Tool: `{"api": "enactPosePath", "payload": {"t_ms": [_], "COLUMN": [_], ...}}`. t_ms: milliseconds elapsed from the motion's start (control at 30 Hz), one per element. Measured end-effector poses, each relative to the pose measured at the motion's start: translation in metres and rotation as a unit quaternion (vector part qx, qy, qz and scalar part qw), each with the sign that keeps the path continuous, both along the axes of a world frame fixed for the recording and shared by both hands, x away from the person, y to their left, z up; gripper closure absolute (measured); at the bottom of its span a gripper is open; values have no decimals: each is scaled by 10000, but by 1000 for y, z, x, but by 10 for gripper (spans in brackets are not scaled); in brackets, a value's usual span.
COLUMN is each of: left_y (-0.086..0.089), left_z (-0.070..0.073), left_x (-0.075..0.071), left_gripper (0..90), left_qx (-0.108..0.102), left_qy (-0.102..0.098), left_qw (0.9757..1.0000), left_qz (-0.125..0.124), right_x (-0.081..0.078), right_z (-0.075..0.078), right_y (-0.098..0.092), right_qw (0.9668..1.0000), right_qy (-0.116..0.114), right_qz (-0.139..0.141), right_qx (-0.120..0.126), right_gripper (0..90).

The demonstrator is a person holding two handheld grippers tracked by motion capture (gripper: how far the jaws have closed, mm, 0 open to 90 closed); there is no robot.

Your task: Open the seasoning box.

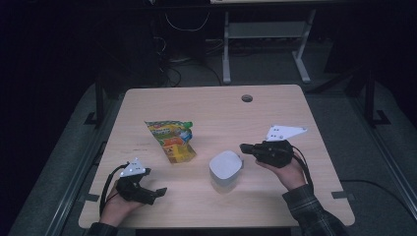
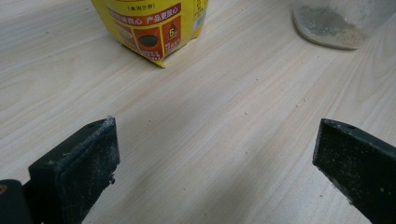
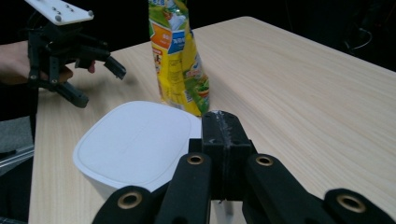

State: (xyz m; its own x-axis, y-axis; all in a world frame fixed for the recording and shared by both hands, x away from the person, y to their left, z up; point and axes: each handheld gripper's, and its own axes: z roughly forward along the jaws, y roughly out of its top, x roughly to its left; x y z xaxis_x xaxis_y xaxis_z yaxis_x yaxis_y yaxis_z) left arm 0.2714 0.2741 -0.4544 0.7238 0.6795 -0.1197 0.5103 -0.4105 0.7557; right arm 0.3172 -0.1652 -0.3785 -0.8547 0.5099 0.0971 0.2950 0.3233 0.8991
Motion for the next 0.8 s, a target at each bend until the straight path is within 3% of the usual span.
{"api": "enactPosePath", "payload": {"t_ms": [367, 800], "left_y": [2, 2], "left_z": [-2, -1], "left_x": [2, 2], "left_gripper": [1, 1], "left_qx": [-1, 29], "left_qy": [1, -23], "left_qw": [10000, 10000], "left_qz": [20, -16], "right_x": [-3, -3], "right_z": [-3, -6], "right_y": [10, 17], "right_qw": [9998, 9997], "right_qy": [16, 12], "right_qz": [208, 216], "right_qx": [-56, -89], "right_gripper": [898, 897]}}
